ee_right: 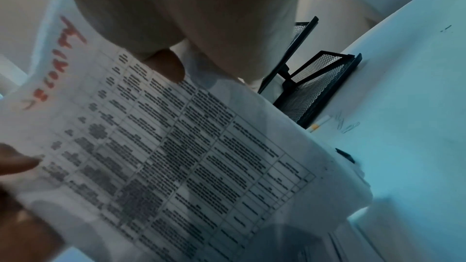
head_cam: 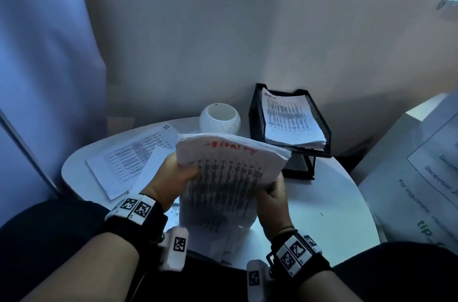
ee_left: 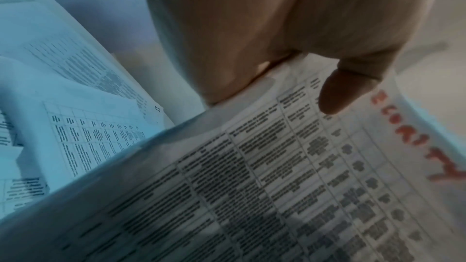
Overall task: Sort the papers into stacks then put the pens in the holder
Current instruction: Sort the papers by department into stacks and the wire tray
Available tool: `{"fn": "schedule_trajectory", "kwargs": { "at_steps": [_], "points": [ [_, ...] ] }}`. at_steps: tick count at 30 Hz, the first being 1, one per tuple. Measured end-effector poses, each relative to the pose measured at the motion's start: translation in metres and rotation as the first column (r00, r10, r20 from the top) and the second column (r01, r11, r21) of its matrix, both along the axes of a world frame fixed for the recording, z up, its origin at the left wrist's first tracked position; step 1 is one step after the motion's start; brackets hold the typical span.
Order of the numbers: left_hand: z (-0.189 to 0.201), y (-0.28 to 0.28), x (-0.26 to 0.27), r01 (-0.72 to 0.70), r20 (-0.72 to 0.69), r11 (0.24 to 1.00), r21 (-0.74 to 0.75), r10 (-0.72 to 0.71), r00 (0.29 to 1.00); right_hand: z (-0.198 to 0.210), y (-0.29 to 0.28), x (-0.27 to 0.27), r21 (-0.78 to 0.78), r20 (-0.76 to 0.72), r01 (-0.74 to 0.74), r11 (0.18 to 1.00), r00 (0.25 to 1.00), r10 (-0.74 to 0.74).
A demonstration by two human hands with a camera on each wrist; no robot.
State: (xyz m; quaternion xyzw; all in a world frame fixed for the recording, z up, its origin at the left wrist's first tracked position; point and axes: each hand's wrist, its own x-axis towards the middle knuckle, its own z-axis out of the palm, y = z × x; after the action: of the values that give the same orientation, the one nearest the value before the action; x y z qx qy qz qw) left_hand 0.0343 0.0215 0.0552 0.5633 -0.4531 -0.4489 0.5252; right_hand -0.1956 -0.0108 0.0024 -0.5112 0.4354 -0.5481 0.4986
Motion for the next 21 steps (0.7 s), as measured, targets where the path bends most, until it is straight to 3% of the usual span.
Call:
{"fn": "schedule_trajectory", "kwargs": {
  "at_steps": [4, 7, 9, 11, 13, 16, 18, 21],
  "points": [
    [-0.012, -0.002, -0.005, -0.019, 0.102, 0.995, 0.103, 0.008, 0.995, -0.013, 0.001, 0.001, 0.059, -0.087, -0.035, 0.998, 0.995, 0.040],
    [-0.025, -0.006, -0.004, -0.076, 0.256, 0.982, 0.174, 0.030, 0.966, -0.020, 0.002, -0.001, 0.202, -0.177, -0.035, 0.979, 0.982, 0.072],
    [-0.029, -0.010, -0.003, -0.140, 0.302, 0.975, 0.172, 0.083, 0.950, -0.030, 0.004, -0.005, 0.318, -0.225, 0.029, 0.947, 0.973, 0.046],
    [-0.028, -0.014, -0.002, -0.209, 0.239, 0.969, 0.133, 0.173, 0.956, -0.041, 0.003, -0.009, 0.416, -0.278, 0.157, 0.896, 0.960, -0.039],
    [-0.025, -0.018, -0.001, -0.275, 0.119, 0.953, 0.130, 0.260, 0.958, -0.050, 0.003, -0.010, 0.551, -0.169, 0.147, 0.821, 0.984, -0.063],
    [-0.028, -0.022, 0.003, -0.322, 0.022, 0.924, 0.206, 0.325, 0.945, -0.043, 0.012, -0.005, 0.687, 0.203, -0.163, 0.708, 0.979, 0.029],
    [-0.029, -0.021, 0.005, -0.292, 0.009, 0.923, 0.251, 0.300, 0.954, -0.040, 0.017, -0.001, 0.691, 0.275, -0.256, 0.676, 0.958, 0.082],
    [-0.029, -0.018, 0.007, -0.196, -0.020, 0.927, 0.318, 0.214, 0.977, -0.041, 0.018, 0.000, 0.696, 0.294, -0.238, 0.677, 0.955, 0.033]
  ]
}}
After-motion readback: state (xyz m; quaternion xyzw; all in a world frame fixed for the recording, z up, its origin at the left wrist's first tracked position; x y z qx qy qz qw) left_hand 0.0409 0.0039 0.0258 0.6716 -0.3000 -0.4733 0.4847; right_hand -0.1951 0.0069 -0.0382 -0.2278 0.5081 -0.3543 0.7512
